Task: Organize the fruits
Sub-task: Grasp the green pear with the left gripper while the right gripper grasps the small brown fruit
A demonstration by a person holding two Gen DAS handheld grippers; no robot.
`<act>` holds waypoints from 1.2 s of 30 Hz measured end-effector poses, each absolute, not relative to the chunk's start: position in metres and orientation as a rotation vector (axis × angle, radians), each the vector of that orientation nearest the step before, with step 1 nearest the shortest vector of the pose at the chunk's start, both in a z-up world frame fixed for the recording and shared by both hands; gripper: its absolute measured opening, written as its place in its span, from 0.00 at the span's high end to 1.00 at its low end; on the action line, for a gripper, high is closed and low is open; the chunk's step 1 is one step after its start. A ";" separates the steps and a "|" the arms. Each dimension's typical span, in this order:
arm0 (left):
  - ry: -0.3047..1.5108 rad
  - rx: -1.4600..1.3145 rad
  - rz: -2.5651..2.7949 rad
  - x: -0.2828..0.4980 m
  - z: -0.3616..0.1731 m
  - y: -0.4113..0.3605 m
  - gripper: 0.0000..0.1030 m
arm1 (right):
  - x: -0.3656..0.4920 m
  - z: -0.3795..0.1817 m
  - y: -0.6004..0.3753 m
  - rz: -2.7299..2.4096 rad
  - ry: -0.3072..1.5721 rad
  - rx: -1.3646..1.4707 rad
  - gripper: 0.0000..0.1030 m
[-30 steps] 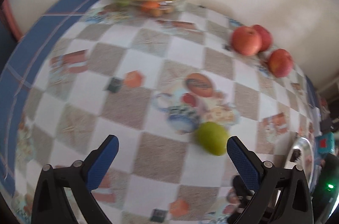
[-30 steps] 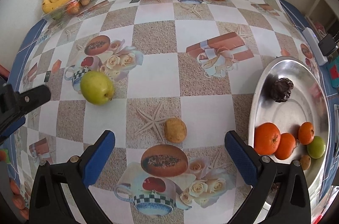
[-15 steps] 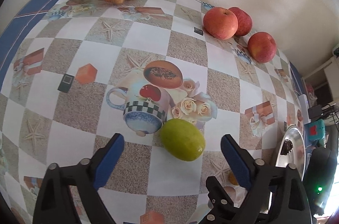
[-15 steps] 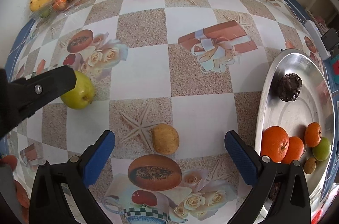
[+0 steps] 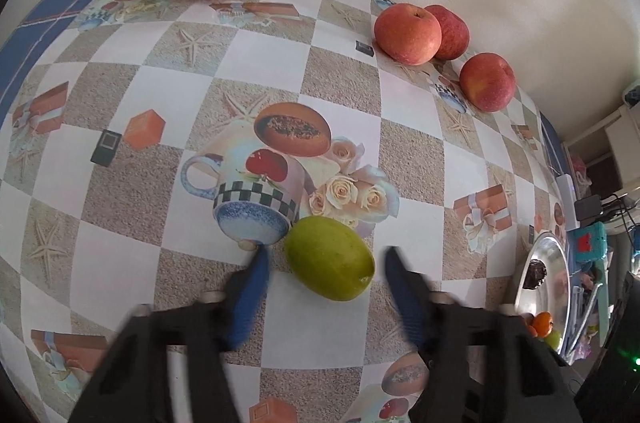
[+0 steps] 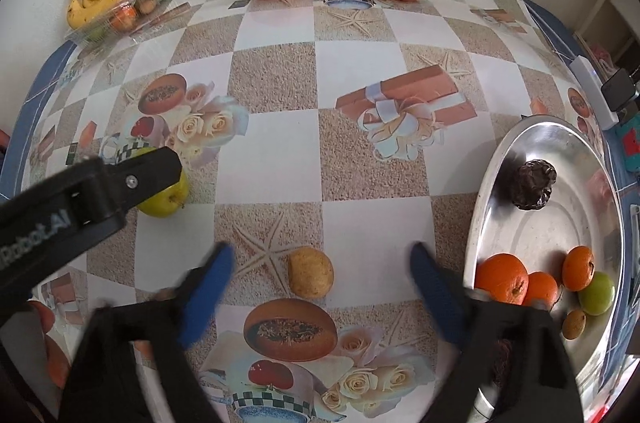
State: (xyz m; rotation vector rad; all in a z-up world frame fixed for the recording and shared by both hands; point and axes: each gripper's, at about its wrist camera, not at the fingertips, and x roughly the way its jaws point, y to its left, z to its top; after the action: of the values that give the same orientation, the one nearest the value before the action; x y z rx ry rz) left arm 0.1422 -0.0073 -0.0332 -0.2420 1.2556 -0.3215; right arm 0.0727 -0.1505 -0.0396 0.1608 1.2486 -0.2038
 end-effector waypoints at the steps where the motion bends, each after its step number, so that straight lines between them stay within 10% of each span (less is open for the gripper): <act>1: 1.257 -0.245 -0.318 0.142 -0.033 -0.007 0.52 | 0.073 -0.038 -0.152 -0.200 1.248 0.161 0.35; 11: 1.295 -0.310 -0.306 0.139 -0.033 0.002 0.53 | 0.068 -0.037 -0.149 -0.137 1.255 0.193 0.74; 36: 1.254 -0.346 -0.287 0.128 -0.004 0.011 0.56 | 0.060 -0.011 -0.159 -0.113 1.182 0.255 0.78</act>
State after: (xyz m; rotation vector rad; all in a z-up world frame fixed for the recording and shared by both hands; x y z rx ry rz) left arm 0.1279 0.0111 -0.0040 -0.3460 1.2536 -0.2874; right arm 0.0599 -0.1589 -0.0115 0.2546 1.1823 -0.1135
